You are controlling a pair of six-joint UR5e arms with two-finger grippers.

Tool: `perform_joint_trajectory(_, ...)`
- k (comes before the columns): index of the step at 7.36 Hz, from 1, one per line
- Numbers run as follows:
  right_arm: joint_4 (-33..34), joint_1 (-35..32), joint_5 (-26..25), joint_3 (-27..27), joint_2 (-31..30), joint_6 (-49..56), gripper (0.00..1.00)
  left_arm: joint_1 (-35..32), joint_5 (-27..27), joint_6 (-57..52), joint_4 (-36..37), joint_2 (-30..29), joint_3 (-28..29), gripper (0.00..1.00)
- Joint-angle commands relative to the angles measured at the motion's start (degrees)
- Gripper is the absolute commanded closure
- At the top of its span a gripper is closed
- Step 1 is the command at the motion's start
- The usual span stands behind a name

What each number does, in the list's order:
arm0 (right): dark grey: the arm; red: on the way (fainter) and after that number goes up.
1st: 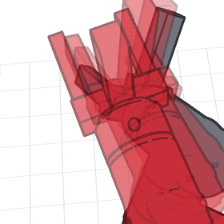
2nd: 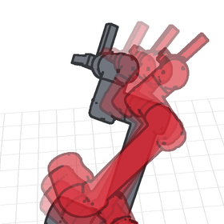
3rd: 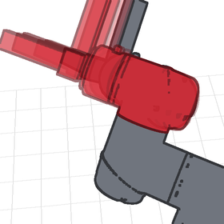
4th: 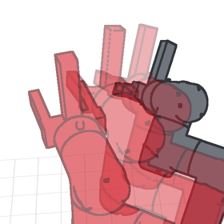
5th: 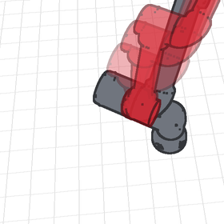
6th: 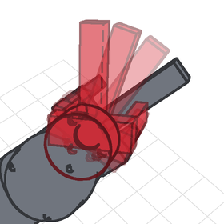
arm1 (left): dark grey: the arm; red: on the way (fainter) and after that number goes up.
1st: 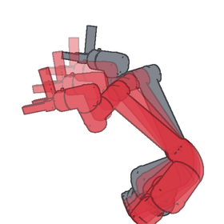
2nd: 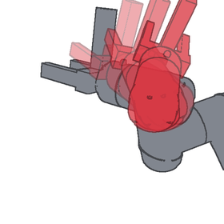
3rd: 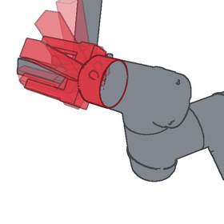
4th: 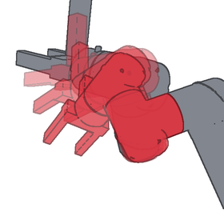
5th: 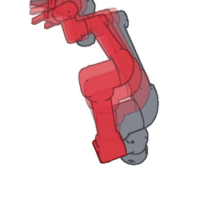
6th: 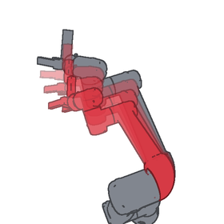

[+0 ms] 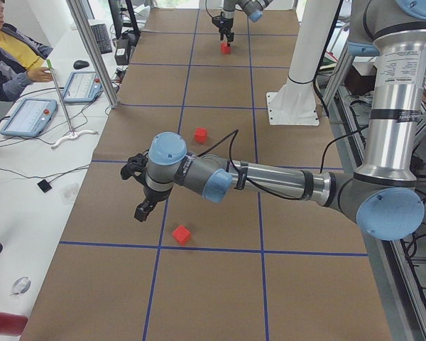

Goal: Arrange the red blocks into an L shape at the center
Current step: 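Lower the right gripper onto the red cube on the right and grasp it, then carry the red cube with the right gripper to the table center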

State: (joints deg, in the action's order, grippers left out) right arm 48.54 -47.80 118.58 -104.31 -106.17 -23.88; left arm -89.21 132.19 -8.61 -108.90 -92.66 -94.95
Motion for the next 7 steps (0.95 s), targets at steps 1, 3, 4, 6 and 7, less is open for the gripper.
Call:
perform_joint_trajectory(1, -0.02, 0.25, 0.25, 0.59, 0.18, 0.15, 0.23, 0.0, 0.0, 0.0, -0.09, 0.03, 0.03, 0.0)
perform_joint_trajectory(3, -0.02, 0.25, 0.78, 0.59, 0.44, 0.15, 0.65, 0.0, 0.0, -0.09, -0.44, 0.55, -0.06, 0.0)
perform_joint_trajectory(4, -0.02, 0.25, 1.13, 0.51, 0.53, 0.15, 0.96, 0.0, 0.0, 0.0, -1.22, 0.82, 0.03, 0.0)
perform_joint_trajectory(6, 0.85, 0.17, 2.18, -0.37, 4.89, -0.89, 1.0, 0.0, 0.0, -0.09, -1.32, 1.17, -0.14, 0.0)
perform_joint_trajectory(7, 3.99, 0.17, 2.36, -0.63, 9.36, -4.82, 1.0, 0.0, 0.0, 0.0, -1.32, 1.17, -0.23, 0.0)
